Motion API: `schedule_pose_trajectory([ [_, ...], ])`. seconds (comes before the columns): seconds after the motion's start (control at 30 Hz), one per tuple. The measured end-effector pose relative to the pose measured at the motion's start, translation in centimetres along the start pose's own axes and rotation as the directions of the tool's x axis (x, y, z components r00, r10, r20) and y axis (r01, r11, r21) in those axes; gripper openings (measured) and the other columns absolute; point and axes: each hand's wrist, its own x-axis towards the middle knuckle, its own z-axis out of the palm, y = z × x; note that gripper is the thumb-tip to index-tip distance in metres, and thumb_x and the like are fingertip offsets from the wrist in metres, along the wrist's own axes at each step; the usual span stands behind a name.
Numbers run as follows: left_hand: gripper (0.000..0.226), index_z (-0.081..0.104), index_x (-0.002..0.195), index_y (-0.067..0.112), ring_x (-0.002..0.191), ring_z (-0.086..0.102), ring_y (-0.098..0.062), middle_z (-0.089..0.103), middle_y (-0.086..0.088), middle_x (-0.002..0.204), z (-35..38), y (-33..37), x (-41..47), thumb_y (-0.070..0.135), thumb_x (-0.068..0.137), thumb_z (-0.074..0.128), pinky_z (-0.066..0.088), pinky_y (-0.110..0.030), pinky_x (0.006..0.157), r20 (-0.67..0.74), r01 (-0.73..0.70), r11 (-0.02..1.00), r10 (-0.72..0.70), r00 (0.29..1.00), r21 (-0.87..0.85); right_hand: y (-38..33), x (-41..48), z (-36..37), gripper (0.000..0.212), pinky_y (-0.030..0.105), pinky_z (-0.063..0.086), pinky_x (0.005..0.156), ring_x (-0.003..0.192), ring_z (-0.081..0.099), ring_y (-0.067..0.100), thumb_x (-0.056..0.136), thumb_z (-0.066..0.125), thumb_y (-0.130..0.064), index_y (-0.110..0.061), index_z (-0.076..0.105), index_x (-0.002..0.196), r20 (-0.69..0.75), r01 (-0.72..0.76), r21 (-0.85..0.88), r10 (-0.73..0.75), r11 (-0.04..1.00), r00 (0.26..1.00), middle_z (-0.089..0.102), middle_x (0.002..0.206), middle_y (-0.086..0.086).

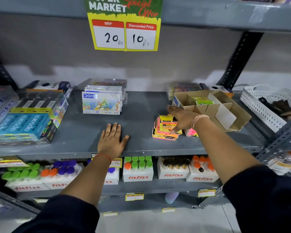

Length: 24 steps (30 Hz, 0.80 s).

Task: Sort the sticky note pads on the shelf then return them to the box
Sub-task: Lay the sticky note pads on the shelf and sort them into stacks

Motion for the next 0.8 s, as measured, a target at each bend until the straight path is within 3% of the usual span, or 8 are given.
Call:
schedule_pose_trajectory([
  [0.13, 0.061, 0.011, 0.146, 0.014, 0.147, -0.001, -0.021, 0.008, -0.004, 0.159, -0.2, -0.4, 0.0, 0.044, 0.095, 0.025, 0.003, -0.038, 0.121, 0.0, -0.018, 1.0, 0.018, 1.0, -0.011, -0.5, 0.2, -0.7, 0.079, 0.037, 0.027, 0.113, 0.143, 0.023, 0.029, 0.086, 0.063, -0.032, -0.016, 0.017, 0.148, 0.099, -0.073, -0.083, 0.081, 0.994, 0.992, 0.023, 0.156, 0.008],
  [0.3, 0.06, 0.012, 0.146, 0.015, 0.147, 0.0, -0.021, 0.009, -0.003, 0.159, -0.2, -0.7, 0.0, 0.045, 0.095, 0.026, 0.003, -0.038, 0.121, 0.0, -0.029, 0.999, 0.029, 1.0, -0.013, -0.3, 0.5, -0.9, 0.07, 0.036, 0.042, 0.098, 0.129, 0.04, 0.033, 0.08, 0.071, -0.025, -0.02, 0.033, 0.14, 0.105, -0.097, 0.011, 0.095, 0.995, 0.99, 0.039, 0.146, 0.011],
  [0.47, 0.061, 0.01, 0.146, 0.016, 0.147, -0.001, -0.021, 0.008, -0.003, 0.159, -0.1, -0.7, 0.1, 0.046, 0.095, 0.025, 0.003, -0.038, 0.121, 0.01, -0.029, 1.0, 0.029, 1.0, -0.003, -0.1, 0.4, -1.3, 0.072, 0.03, 0.041, 0.08, 0.101, 0.046, 0.024, 0.072, 0.078, -0.024, -0.018, 0.04, 0.133, 0.086, -0.076, 0.098, 0.068, 0.992, 0.994, 0.047, 0.137, 0.011],
  [0.67, 0.061, 0.009, 0.146, 0.015, 0.147, -0.001, -0.021, 0.007, -0.004, 0.159, -0.2, -0.7, 0.0, 0.045, 0.095, 0.024, 0.003, -0.039, 0.121, 0.016, -0.035, 0.999, 0.035, 0.999, -0.007, 0.2, 0.2, -1.4, 0.057, 0.03, 0.04, 0.09, 0.117, 0.049, 0.023, 0.075, 0.074, -0.027, -0.015, 0.051, 0.126, -0.019, -0.028, 0.257, 0.034, 0.966, 0.999, 0.052, 0.134, 0.005],
  [0.73, 0.061, 0.009, 0.146, 0.015, 0.147, -0.001, -0.021, 0.007, -0.004, 0.159, -0.1, -0.7, 0.0, 0.045, 0.095, 0.024, 0.003, -0.039, 0.121, 0.016, -0.037, 0.999, 0.037, 0.999, -0.002, 0.1, 0.0, -1.6, 0.041, 0.028, 0.04, 0.085, 0.113, 0.05, 0.023, 0.083, 0.064, -0.027, -0.012, 0.058, 0.121, -0.047, -0.035, 0.285, 0.05, 0.958, 0.998, 0.056, 0.13, 0.007],
  [0.8, 0.062, 0.008, 0.146, 0.014, 0.147, -0.001, -0.021, 0.007, -0.004, 0.159, -0.1, -0.7, 0.0, 0.045, 0.095, 0.023, 0.003, -0.039, 0.121, 0.02, -0.039, 0.999, 0.038, 0.999, 0.007, -0.2, -0.3, -1.6, 0.035, 0.037, 0.045, 0.091, 0.112, 0.053, 0.03, 0.091, 0.051, -0.026, -0.003, 0.063, 0.114, -0.062, -0.049, 0.268, 0.068, 0.962, 0.996, 0.061, 0.123, 0.016],
])
